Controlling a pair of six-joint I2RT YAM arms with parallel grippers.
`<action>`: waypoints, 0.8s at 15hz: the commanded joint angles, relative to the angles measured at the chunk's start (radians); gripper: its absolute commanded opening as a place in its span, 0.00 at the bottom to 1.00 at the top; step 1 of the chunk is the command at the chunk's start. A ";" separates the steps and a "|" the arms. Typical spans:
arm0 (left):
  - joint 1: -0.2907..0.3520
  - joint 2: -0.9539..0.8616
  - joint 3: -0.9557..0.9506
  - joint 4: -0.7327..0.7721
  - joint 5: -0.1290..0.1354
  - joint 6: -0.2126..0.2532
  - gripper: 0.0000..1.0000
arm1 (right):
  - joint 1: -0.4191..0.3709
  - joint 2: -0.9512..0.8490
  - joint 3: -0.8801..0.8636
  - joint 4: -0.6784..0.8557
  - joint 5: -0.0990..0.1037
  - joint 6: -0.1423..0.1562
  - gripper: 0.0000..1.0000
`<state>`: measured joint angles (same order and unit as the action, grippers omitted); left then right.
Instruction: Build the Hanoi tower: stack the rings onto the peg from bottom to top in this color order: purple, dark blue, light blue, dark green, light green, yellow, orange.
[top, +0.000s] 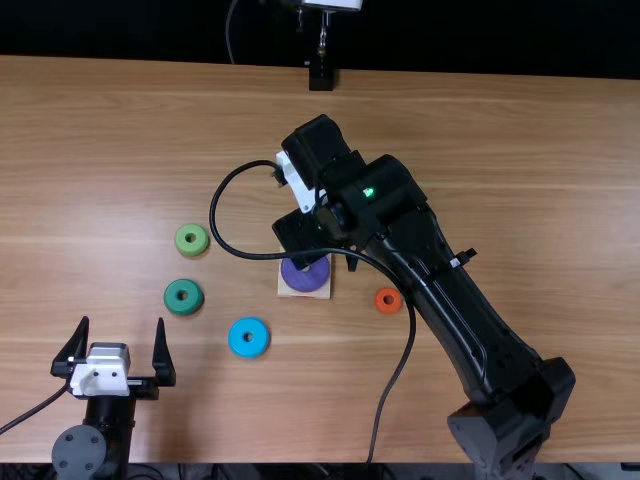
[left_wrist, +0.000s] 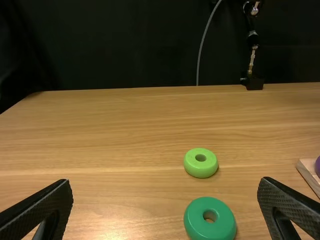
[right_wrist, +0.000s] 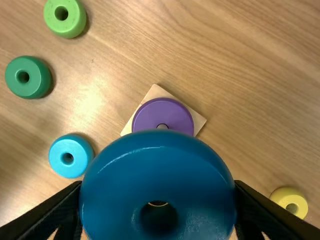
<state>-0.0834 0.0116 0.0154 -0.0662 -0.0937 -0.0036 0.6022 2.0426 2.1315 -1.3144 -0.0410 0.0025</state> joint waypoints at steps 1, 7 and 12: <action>0.008 -0.012 -0.015 -0.033 -0.008 0.002 1.00 | 0.004 -0.041 -0.015 0.001 0.001 0.005 1.00; 0.007 -0.012 -0.015 -0.033 -0.006 0.002 1.00 | -0.001 -0.041 -0.002 0.017 0.002 0.005 1.00; 0.007 -0.012 -0.015 -0.033 -0.006 0.002 1.00 | -0.038 -0.044 -0.050 0.317 0.006 -0.004 1.00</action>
<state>-0.0834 0.0116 0.0154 -0.0654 -0.0933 -0.0040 0.5930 2.0350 2.1075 -0.9901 -0.0425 0.0002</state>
